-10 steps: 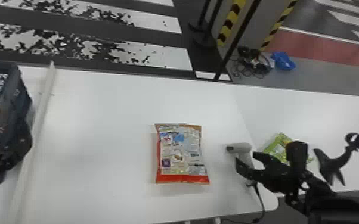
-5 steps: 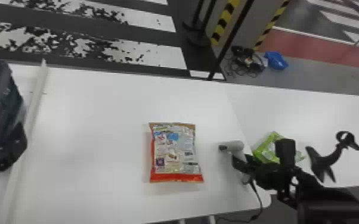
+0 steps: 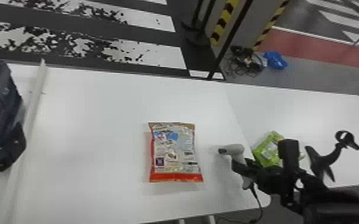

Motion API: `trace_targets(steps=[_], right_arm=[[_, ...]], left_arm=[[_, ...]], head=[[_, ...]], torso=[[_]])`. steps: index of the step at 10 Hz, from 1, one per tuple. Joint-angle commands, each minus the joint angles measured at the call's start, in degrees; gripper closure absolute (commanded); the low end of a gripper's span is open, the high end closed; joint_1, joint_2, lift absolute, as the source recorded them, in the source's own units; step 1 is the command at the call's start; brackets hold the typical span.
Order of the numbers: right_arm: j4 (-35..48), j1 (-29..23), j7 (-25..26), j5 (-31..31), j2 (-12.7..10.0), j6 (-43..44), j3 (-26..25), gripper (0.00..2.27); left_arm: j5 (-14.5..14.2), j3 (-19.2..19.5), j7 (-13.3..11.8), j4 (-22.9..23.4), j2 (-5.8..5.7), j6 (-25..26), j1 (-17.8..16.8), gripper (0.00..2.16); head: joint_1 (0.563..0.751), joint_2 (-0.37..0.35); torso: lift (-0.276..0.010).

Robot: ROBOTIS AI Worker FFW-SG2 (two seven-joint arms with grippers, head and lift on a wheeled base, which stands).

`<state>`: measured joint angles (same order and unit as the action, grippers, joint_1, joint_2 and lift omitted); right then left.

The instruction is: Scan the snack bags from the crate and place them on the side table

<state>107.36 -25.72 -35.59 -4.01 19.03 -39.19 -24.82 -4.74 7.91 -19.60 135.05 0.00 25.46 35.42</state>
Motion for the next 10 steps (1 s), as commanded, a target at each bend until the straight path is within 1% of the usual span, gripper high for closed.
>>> trace_targets(steps=[1, 2, 4, 7, 10], right_arm=[[8.7, -3.5, -0.2, -1.1, -1.6, -5.9, -0.8, 2.12], [12.7, -4.8, -0.6, -1.2, -2.5, -8.6, -0.5, 2.12], [16.8, -5.3, -1.0, -1.3, -3.0, -12.6, 1.4, 2.12], [20.3, -5.3, -1.0, -1.3, -3.2, -16.1, 5.0, 2.12], [21.1, -4.0, -0.9, -0.6, -3.2, -18.6, 7.9, 2.12]], left_arm=[[0.0, -0.1, 0.0, -0.1, 0.15, 0.2, 0.0, 0.14], [0.0, -0.1, 0.0, -0.1, 0.15, 0.2, -0.1, 0.14], [0.0, -0.1, 0.0, -0.3, 0.15, 0.2, -0.2, 0.14], [0.0, 0.0, 0.0, -0.6, 0.15, 0.7, -0.3, 0.14], [0.0, -0.1, 0.0, -0.9, 0.15, 0.9, -0.7, 0.14]], head=[[0.695, -0.324], [0.695, -0.307], [0.695, -0.270], [0.695, -0.209], [0.695, -0.159]], torso=[[-0.094], [-0.094], [-0.094], [-0.094], [-0.094]])
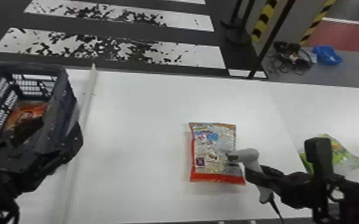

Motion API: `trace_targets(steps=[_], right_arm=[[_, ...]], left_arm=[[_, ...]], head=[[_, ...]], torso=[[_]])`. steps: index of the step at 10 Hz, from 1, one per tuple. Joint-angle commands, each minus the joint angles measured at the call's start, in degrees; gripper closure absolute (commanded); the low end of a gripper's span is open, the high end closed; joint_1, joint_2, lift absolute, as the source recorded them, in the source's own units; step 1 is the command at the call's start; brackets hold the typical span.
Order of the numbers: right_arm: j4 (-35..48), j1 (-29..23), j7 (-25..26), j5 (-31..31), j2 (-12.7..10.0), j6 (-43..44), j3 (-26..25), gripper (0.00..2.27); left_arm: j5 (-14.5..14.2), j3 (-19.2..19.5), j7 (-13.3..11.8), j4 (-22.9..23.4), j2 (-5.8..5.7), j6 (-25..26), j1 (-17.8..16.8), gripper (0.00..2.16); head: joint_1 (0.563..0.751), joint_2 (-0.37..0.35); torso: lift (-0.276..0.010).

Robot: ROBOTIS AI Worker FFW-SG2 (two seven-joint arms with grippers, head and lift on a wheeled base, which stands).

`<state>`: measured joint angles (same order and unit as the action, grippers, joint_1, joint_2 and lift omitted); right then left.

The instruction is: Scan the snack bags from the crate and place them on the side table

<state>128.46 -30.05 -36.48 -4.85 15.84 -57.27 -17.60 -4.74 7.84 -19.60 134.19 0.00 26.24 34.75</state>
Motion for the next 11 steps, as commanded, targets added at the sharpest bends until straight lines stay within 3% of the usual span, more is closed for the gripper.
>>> trace_targets(steps=[1, 11], right_arm=[[0.0, 1.0, 0.0, 0.5, 0.0, -1.1, 1.5, 2.12], [-1.6, 3.4, 0.5, 2.0, -0.6, -1.8, 3.5, 2.12]], left_arm=[[0.0, 0.0, 0.0, -0.2, 0.15, 0.1, 0.0, 0.14], [0.0, 0.0, 0.0, 0.4, 0.15, 0.1, 0.8, 0.14]], head=[[0.695, -0.145], [0.695, -0.115]], torso=[[-0.094], [-0.094]])
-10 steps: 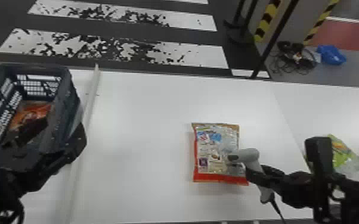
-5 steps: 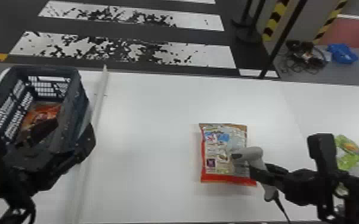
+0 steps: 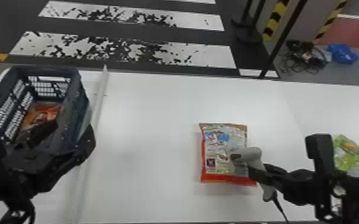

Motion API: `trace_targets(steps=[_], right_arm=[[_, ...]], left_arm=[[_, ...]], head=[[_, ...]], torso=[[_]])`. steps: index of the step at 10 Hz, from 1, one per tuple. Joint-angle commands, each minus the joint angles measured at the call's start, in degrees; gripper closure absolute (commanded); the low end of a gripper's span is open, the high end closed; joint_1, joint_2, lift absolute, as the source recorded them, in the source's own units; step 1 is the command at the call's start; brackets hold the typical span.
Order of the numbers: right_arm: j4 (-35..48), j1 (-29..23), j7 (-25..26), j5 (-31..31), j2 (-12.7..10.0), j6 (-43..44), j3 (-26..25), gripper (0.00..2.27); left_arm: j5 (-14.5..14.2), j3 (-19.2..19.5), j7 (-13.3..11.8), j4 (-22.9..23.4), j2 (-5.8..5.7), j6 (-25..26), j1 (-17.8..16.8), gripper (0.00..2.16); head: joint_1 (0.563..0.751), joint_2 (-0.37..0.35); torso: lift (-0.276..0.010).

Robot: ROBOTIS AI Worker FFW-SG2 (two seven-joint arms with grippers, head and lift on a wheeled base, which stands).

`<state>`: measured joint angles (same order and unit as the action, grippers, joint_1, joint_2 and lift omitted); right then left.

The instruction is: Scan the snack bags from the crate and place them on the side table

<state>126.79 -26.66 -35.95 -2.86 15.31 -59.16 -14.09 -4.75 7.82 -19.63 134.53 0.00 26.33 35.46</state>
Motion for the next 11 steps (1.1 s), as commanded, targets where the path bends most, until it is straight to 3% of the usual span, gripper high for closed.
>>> trace_targets(steps=[1, 4, 6, 11], right_arm=[[0.0, 0.0, 0.0, 0.0, -0.1, 0.3, -0.8, 2.12], [-4.6, 1.3, 0.4, -0.7, -0.1, 5.4, -6.4, 2.12], [-11.5, 3.6, 0.5, -0.7, 0.8, 11.0, -9.1, 2.12], [-25.0, 8.6, 1.8, 0.0, 3.4, 19.1, -9.0, 2.12]], left_arm=[[-0.1, 0.0, -0.1, 0.0, 0.15, 0.0, 0.1, 0.14], [-0.1, 0.0, -0.1, 0.1, 0.15, 0.0, 0.1, 0.14], [-0.2, 0.0, -0.1, 0.0, 0.15, 0.0, 0.0, 0.14], [0.0, 0.0, 0.0, -0.1, 0.15, 0.2, -0.4, 0.14]], head=[[0.695, -0.115], [0.695, -0.144], [0.695, -0.209], [0.695, -0.307]], torso=[[-0.094], [-0.094], [-0.094], [-0.094]])
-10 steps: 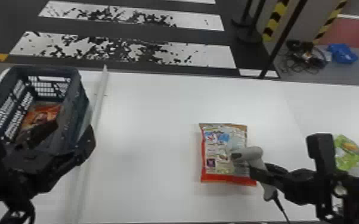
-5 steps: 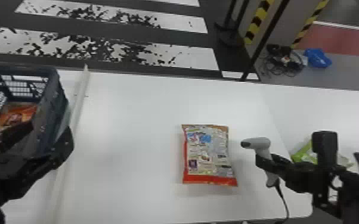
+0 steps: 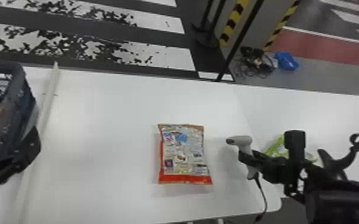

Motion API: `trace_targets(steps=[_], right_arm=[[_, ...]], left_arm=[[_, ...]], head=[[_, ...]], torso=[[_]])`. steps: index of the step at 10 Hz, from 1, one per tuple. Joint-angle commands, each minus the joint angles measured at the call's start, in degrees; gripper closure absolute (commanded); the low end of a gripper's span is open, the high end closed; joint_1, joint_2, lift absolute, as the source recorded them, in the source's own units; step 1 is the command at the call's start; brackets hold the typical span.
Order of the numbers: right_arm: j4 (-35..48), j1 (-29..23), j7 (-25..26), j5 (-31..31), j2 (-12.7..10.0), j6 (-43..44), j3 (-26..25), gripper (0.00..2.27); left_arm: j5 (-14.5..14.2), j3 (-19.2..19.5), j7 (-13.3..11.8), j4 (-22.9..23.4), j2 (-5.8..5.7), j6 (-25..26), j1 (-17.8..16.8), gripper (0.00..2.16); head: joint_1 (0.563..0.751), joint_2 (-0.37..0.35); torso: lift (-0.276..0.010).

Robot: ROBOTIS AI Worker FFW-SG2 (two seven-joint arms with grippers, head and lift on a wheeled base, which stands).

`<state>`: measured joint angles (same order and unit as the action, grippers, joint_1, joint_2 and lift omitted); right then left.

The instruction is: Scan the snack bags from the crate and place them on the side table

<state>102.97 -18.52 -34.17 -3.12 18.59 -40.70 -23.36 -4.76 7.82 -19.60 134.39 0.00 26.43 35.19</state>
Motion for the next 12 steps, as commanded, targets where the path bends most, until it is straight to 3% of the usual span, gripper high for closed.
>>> trace_targets(steps=[1, 4, 6, 7, 10, 11, 12], right_arm=[[-2.6, 0.9, 0.2, 0.2, 0.4, 1.7, 0.6, 2.12], [-4.4, 1.5, 0.2, 0.3, 0.8, 2.8, 1.1, 2.11], [-5.0, 1.5, 0.6, 0.2, 0.7, 3.6, 1.3, 1.85], [-5.1, 1.4, 0.6, 0.2, 0.7, 3.6, 1.3, 1.60], [-5.1, 1.0, 0.7, 0.0, 0.6, 3.6, 1.4, 0.54], [-5.1, 0.9, 0.7, 0.0, 0.6, 3.6, 1.3, 0.29], [-5.0, 0.8, 0.7, -0.2, 0.6, 3.6, 1.0, 0.20]], left_arm=[[0.0, -0.1, 0.0, -0.1, 0.15, 0.4, -0.2, 0.14], [0.3, -0.4, 0.2, 0.0, 0.15, 1.1, -0.7, 0.14], [0.5, -0.7, 0.2, 0.0, 0.15, 1.3, -0.7, 0.14], [0.5, -0.6, 0.2, 0.0, 0.15, 1.3, -0.7, 0.14], [0.5, -0.7, 0.2, 0.0, 0.15, 1.3, -0.7, 0.14], [0.5, -0.7, 0.2, 0.0, 0.15, 1.3, -0.7, 0.14], [0.5, -0.7, 0.2, 0.0, 0.15, 1.3, -0.6, 0.14]], head=[[0.695, -0.309], [0.695, -0.316], [0.695, -0.319], [0.695, -0.320], [0.695, -0.320], [0.695, -0.320], [0.695, -0.320]], torso=[[-0.094], [-0.094], [-0.094], [-0.094], [-0.094], [-0.094], [-0.094]])
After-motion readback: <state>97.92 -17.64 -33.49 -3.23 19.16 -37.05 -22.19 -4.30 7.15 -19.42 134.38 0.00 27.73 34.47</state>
